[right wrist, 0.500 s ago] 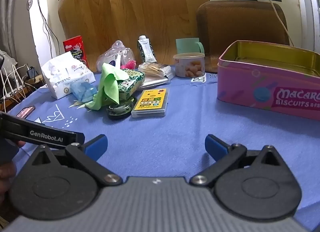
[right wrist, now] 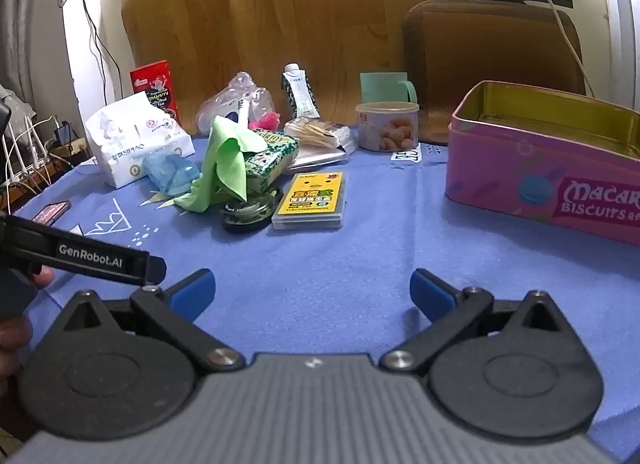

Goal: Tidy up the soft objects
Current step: 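Move the left gripper toward the green cloth on the table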

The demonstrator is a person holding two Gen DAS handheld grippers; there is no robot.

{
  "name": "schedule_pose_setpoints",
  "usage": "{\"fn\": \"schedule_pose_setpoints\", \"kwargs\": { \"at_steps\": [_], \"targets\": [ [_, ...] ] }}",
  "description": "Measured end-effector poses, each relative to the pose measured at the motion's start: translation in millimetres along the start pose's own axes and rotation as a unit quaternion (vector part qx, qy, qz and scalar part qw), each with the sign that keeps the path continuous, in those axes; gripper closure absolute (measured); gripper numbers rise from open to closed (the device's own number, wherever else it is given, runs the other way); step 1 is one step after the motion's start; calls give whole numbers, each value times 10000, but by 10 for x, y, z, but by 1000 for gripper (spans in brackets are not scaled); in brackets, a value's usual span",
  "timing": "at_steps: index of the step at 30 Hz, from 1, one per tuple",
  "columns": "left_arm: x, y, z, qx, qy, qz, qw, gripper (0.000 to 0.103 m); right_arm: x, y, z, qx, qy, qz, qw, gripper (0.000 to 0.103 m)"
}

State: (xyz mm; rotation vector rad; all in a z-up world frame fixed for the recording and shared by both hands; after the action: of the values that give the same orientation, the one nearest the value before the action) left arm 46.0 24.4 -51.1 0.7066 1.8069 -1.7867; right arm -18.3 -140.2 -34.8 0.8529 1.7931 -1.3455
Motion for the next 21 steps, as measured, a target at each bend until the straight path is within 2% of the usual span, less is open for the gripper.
{"fn": "schedule_pose_setpoints", "kwargs": {
  "at_steps": [8,13,17,19,21],
  "targets": [
    [-7,63,-103,76,-131,44,9999,0,11,44,-50,-21,-189,-107,9998,0],
    [-7,66,-168,333,-125,181,9992,0,73,121,-33,-166,-50,-346,9993,0],
    [27,48,-191,524,-69,421,9977,0,110,138,-108,-76,-435,-396,9982,0],
    [47,42,-186,597,164,436,9971,0,124,149,-137,-24,-614,-437,9971,0],
    [37,25,-230,757,162,417,9961,0,134,161,-146,18,-725,-459,9963,0]
  ]
}}
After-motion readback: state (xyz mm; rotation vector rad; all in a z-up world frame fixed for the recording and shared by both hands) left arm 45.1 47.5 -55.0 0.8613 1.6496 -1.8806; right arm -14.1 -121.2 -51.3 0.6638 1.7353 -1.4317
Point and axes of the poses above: each gripper's, at about its wrist camera, not at the fingertips, and y roughly the way its jaws point, z to its right, x to its underside, the point moved 6 cm from there along y, roughly the way its jaws point, and after that the axes turned 1 degree about -x, right-handed, at the moved point
